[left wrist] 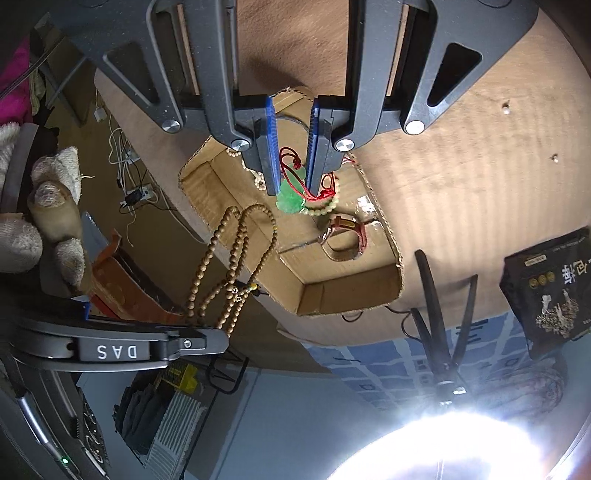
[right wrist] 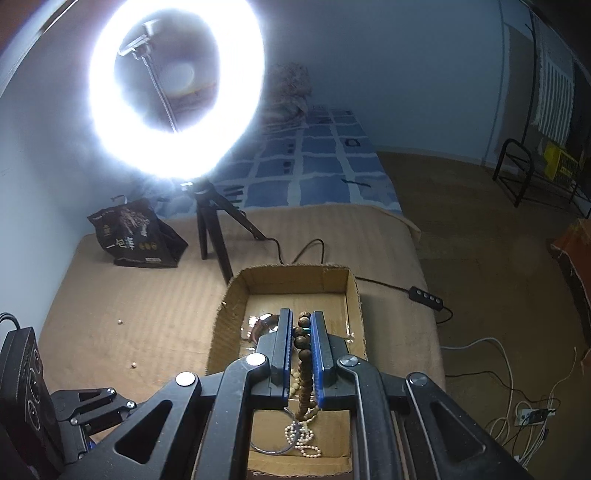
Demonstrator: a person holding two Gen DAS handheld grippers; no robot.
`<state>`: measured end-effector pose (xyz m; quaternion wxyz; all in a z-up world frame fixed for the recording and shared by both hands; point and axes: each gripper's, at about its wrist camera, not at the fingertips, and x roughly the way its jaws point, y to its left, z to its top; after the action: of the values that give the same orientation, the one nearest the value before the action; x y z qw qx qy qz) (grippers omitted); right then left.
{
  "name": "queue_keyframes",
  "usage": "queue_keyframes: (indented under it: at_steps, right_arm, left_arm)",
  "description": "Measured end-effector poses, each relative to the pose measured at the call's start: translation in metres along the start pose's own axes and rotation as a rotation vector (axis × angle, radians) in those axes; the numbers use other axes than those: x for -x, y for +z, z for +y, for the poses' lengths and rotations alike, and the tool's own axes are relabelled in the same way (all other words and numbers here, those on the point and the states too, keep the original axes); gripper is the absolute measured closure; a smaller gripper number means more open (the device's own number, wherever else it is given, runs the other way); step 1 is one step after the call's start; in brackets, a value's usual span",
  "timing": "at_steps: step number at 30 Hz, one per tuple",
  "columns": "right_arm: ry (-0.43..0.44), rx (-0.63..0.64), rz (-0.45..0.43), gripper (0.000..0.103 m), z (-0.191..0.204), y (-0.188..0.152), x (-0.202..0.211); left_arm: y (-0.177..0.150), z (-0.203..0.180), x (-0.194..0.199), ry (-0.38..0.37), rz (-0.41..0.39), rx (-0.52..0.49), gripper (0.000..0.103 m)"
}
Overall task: Organize jewelry
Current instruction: 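Open both tools to drop the pendant and prayer beads into the box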
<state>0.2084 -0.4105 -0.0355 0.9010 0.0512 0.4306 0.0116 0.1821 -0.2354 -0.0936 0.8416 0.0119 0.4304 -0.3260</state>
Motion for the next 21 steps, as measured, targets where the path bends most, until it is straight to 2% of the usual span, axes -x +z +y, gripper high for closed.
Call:
queue_keyframes:
  at_steps: [7, 19, 21]
  right_arm:
    - [0.000, -0.027, 0.031, 0.096, -0.011, -0.010, -0.018]
    - [0.014, -0.035, 0.055, 0.095, -0.012, -0.018, -0.030]
    - [0.016, -0.033, 0.055, 0.092, -0.012, -0.018, -0.030]
  left_arm:
    - [-0.007, -0.002, -0.018, 0.001, 0.029, 0.003, 0.091]
    - [-0.009, -0.005, -0.026, -0.004, 0.048, -0.002, 0.091]
    - [-0.009, -0.006, -0.027, -0.006, 0.050, -0.007, 0.091]
